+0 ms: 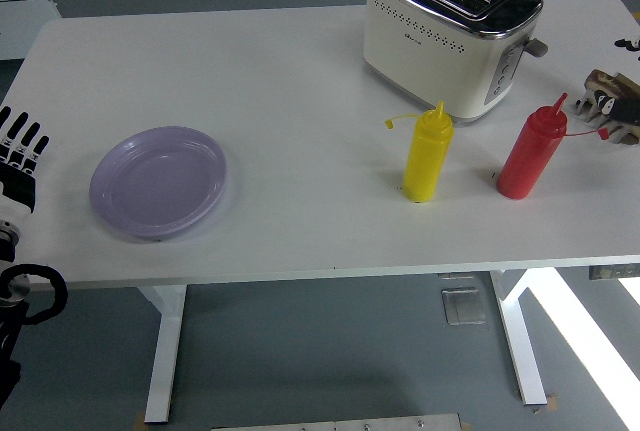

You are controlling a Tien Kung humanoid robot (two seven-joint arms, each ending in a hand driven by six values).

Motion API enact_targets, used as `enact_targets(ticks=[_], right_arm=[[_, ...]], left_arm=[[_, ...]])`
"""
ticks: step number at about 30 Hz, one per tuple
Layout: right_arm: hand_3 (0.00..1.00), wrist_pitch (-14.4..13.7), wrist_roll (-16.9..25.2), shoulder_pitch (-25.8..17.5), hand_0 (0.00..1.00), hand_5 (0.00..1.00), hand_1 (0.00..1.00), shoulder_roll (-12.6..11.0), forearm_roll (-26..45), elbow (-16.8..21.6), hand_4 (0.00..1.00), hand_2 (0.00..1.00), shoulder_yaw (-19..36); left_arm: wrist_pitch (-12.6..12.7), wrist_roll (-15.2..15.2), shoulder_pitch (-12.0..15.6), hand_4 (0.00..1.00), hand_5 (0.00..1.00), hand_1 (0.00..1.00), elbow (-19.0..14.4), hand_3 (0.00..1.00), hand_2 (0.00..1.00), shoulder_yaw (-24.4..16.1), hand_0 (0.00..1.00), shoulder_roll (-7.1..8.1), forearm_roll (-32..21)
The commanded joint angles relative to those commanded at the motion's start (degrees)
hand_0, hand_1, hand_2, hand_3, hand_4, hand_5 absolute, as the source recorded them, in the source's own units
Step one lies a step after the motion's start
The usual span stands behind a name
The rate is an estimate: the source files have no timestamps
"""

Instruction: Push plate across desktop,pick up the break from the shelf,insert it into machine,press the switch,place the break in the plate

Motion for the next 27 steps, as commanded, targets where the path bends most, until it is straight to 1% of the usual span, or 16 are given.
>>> enact_targets(ticks=[4, 8, 9, 14, 15, 20, 21, 26, 27], right_arm=[[0.812, -0.5, 0.0, 0.4, 0.79, 0.176, 0.781, 0.1, 0.1, -1.5, 0.779, 0.807, -0.7], [0.812, -1.6, 0.0, 1.1, 0.79, 0.176, 0.781, 0.3, 0.1, -3.2, 0.779, 0.807, -1.6], [0.779, -1.9, -0.1, 1.3, 0.766, 0.154, 0.738, 0.3, 0.1, -3.6, 0.749, 0.747, -1.8], [0.779, -3.1, 0.1, 2.4, 0.766, 0.154, 0.738, 0.5, 0.7, -6.1, 0.749, 0.747, -3.2], [0.746, -3.3, 0.2, 2.5, 0.742, 0.119, 0.715, 0.5, 0.8, -6.5, 0.708, 0.708, -3.3], [0.746, -4.8, 0.7, 3.3, 0.742, 0.119, 0.715, 0.6, 1.5, -8.6, 0.708, 0.708, -4.4], [0.716, -5.1, 0.8, 3.4, 0.708, 0.095, 0.678, 0.7, 1.6, -8.8, 0.663, 0.661, -4.6], [0.716, -6.3, 1.0, 3.9, 0.708, 0.095, 0.678, 0.7, 1.7, -9.9, 0.663, 0.661, -5.2], [0.691, -6.4, 1.0, 3.9, 0.69, 0.084, 0.657, 0.7, 1.6, -10.1, 0.645, 0.64, -5.3]], left_arm=[[-0.2, 0.1, -0.5, 0.675, 0.994, 0.783, 0.8, 0.75, 0.733, 0.7, 0.839, -0.29, -0.2], [-0.2, 0.1, -1.0, 0.675, 0.994, 0.783, 1.4, 0.75, 0.733, 1.5, 0.839, -0.57, -0.5], [-0.3, 0.1, -1.1, 0.677, 0.995, 0.781, 1.5, 0.75, 0.732, 1.7, 0.837, -0.63, -0.6], [-0.3, 0.2, -1.7, 0.677, 0.995, 0.781, 1.9, 0.75, 0.732, 3.1, 0.837, -0.97, -1.0], [-0.3, 0.3, -1.8, 0.678, 0.997, 0.781, 2.0, 0.75, 0.729, 3.3, 0.836, -1.02, -1.1], [-0.4, 0.4, -2.3, 0.678, 0.997, 0.781, 2.1, 0.75, 0.729, 5.0, 0.836, -1.36, -1.4], [-0.5, 0.4, -2.4, 0.678, 0.998, 0.78, 2.1, 0.749, 0.728, 5.3, 0.837, -1.41, -1.4], [-0.5, 0.6, -2.7, 0.678, 0.998, 0.78, 2.0, 0.749, 0.728, 6.8, 0.837, -1.63, -1.7], [-0.6, 0.6, -2.8, 0.677, 0.998, 0.78, 2.0, 0.747, 0.727, 7.1, 0.833, -1.67, -1.8]])
